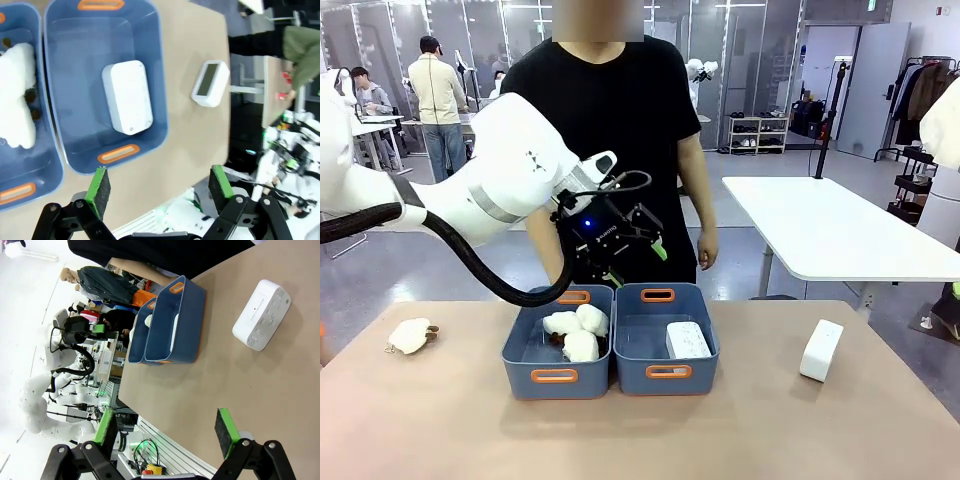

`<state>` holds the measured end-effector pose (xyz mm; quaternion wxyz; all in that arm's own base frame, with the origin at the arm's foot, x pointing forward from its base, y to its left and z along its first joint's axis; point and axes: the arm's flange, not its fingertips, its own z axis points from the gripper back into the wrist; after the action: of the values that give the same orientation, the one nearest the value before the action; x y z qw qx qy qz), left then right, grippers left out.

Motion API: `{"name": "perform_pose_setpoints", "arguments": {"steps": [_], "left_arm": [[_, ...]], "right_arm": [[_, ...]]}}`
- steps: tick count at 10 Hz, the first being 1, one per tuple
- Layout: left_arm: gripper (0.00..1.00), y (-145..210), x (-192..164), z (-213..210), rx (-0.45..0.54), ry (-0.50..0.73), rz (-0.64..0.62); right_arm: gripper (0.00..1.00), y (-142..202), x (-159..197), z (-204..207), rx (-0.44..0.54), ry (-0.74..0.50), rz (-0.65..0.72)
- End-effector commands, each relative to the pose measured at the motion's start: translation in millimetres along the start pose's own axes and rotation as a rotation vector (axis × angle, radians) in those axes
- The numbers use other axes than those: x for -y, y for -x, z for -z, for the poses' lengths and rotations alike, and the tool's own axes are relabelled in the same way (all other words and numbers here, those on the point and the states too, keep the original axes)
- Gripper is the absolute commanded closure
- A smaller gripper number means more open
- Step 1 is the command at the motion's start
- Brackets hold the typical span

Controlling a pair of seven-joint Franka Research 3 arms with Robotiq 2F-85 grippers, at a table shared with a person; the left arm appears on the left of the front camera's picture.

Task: Sort the digital clocks into the basket.
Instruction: Pick up the Digital clock from the table and place it into the empty Plastic storage basket.

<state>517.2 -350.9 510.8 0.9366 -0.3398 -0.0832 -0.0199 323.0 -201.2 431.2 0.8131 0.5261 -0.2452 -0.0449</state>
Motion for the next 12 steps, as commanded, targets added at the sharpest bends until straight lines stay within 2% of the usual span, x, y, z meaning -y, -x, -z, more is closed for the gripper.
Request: {"name": "perform_pose_setpoints", "arguments": {"steps": [1,2,5,7,9,11,12], "left_arm": [[0.0,21,-84,-82,-0.111,0.293,0.091],[0.0,38,-136,-125,-0.117,0.406,0.124],[0.0,101,-249,-209,0.116,0.597,0.126],[0.0,148,-307,-263,0.239,0.626,0.05],[0.0,188,-370,-310,0.454,0.665,-0.091],[0.0,210,-406,-338,0.589,0.692,-0.202],[0.0,203,-410,-333,0.576,0.733,-0.208]], "right_arm": [[0.0,-1,-2,1,0.007,-0.011,-0.007],[0.0,-1,-2,1,0.007,-0.011,-0.007],[0.0,-1,-2,1,0.007,-0.011,-0.007],[0.0,-1,-2,1,0.007,-0.011,-0.007],[0.0,-1,-2,1,0.007,-0.011,-0.007],[0.0,-1,-2,1,0.007,-0.011,-0.007],[0.0,-1,-2,1,0.007,-0.011,-0.007]]}}
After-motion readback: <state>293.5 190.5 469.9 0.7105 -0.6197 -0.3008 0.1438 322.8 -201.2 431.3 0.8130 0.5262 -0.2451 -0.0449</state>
